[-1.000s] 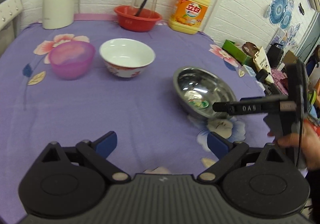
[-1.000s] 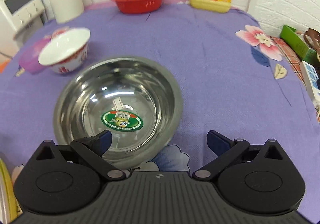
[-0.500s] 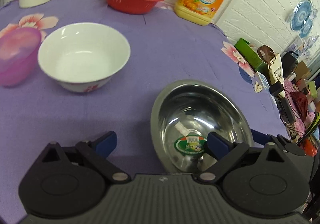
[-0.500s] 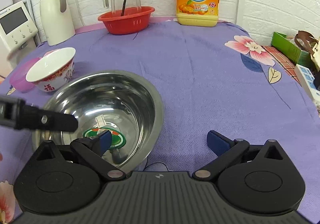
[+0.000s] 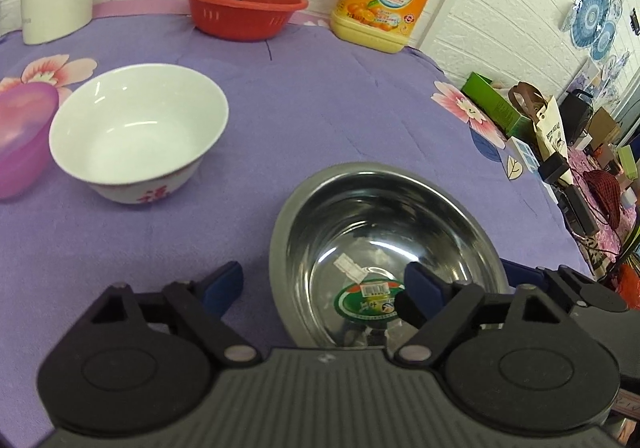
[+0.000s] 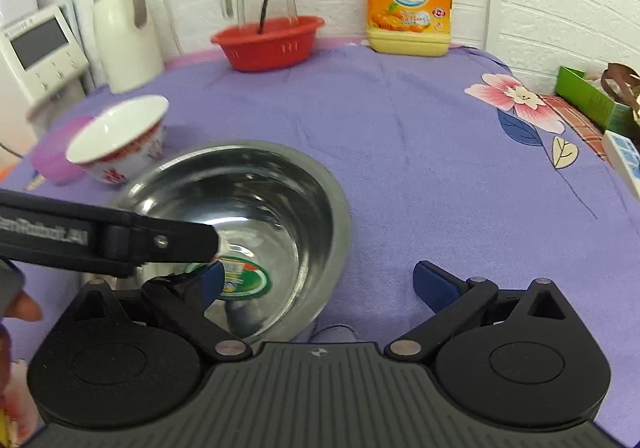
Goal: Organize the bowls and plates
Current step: 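Close the left tool on the steel bowl rim and lift it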
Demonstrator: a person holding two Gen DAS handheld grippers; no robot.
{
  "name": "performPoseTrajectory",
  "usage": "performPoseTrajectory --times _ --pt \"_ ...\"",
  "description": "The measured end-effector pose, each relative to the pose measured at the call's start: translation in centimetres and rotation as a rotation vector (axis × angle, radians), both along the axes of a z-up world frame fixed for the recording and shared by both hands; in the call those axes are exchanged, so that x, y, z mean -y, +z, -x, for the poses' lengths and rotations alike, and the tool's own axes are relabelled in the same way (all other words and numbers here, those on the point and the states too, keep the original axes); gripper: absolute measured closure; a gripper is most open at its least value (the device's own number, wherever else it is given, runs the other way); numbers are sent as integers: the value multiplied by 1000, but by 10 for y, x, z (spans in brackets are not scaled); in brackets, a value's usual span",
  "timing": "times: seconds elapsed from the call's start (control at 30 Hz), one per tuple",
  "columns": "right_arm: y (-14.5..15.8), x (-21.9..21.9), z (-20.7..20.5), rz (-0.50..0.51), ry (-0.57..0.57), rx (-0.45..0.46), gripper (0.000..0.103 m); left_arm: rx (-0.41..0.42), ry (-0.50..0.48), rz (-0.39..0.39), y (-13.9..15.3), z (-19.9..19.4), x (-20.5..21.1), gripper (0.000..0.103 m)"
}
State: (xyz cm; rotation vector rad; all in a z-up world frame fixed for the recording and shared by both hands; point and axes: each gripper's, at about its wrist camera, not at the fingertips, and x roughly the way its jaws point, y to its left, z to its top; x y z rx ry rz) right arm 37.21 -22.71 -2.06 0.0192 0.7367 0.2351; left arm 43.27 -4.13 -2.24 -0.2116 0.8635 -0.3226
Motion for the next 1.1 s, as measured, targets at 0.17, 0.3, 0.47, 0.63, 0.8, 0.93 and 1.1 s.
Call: performPoseTrajectory --times 0.17,0.3,0.47,0.63,0.8,0.93,1.1 --pt "-3 -3 2 -7 0 18 0 30 -23 -31 -1 1 6 29" --pt "-2 -8 5 25 14 35 0 40 -45 -29 -2 2 10 33" --pt "-2 -7 9 29 9 57 0 35 -61 1 -2 3 12 42" --pt "0 -15 13 37 39 61 29 -2 -45 70 1 14 8 44" --pt "10 -18 41 12 60 54 31 15 -68 58 15 47 4 43" --pt "20 -18 71 -12 54 65 31 30 -95 52 26 80 2 43" --pt "23 -20 113 -23 53 50 30 15 -142 29 24 122 -2 43"
